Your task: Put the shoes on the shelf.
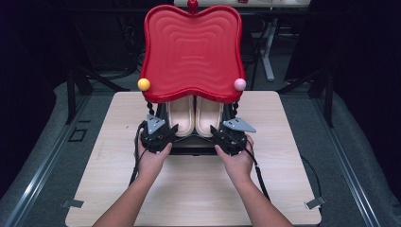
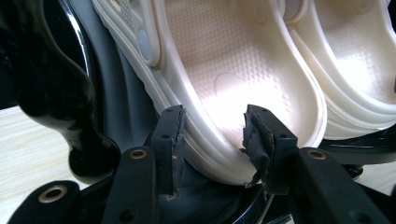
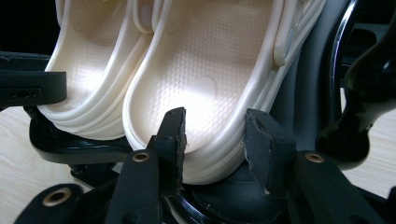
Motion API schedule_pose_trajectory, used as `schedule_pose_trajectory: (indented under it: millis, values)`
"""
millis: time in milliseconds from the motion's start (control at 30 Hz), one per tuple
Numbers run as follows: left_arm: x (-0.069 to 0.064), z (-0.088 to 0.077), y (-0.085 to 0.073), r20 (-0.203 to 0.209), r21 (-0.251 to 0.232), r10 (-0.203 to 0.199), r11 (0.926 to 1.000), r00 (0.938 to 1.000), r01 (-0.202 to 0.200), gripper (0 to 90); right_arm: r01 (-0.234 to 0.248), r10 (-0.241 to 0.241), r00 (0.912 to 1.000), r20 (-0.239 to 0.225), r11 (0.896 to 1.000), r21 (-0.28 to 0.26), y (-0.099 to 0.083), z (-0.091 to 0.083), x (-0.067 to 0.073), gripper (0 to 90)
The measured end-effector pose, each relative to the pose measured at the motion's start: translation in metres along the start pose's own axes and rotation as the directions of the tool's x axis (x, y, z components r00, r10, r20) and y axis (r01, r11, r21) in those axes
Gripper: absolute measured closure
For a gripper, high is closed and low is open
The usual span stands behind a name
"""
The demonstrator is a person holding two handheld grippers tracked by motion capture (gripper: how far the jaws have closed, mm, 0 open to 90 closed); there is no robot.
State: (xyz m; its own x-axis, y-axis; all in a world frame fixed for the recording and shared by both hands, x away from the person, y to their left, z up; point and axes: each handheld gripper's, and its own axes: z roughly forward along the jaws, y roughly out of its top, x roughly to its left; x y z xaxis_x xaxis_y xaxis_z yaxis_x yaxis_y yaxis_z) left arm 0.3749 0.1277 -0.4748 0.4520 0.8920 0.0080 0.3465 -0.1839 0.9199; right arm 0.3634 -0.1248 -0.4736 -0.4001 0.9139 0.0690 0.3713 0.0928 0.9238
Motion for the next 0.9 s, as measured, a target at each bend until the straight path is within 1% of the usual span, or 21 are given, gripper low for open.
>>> schedule_pose_trajectory:
  millis: [200,533,700,800,900]
  values:
    - [0.0003,-0.0006,0.0001,0.005,0.003,-0.007,1.0,1.0,0.007,58.2,0.001,-0.001,1.0,0.001,1.0,0.004,0.0004,-0.0003,0.0,58.5]
    - [0.0002,-0.0007,0.0002,0.001,0.002,-0.014,0.9999,0.9999,0.014,57.9,-0.003,0.003,1.0,0.002,1.0,0.002,0.0002,-0.0002,0.0002,58.2]
    - [0.0003,-0.0007,0.0002,0.004,0.0,-0.027,0.9996,0.9996,0.027,57.3,-0.001,0.001,1.0,0.002,1.0,0.001,0.0003,-0.0003,0.0,57.7]
    - [0.0,-0.0015,0.0004,0.011,0.001,-0.023,0.9997,0.9997,0.023,55.7,0.003,-0.003,1.0,0.004,1.0,0.001,0.0005,-0.0008,0.0002,57.4]
    - [-0.0015,-0.0023,0.0001,0.017,0.005,-0.027,0.9996,0.9995,0.027,51.5,0.009,-0.009,1.0,-0.002,1.0,0.0,0.0007,-0.0021,0.0008,57.3]
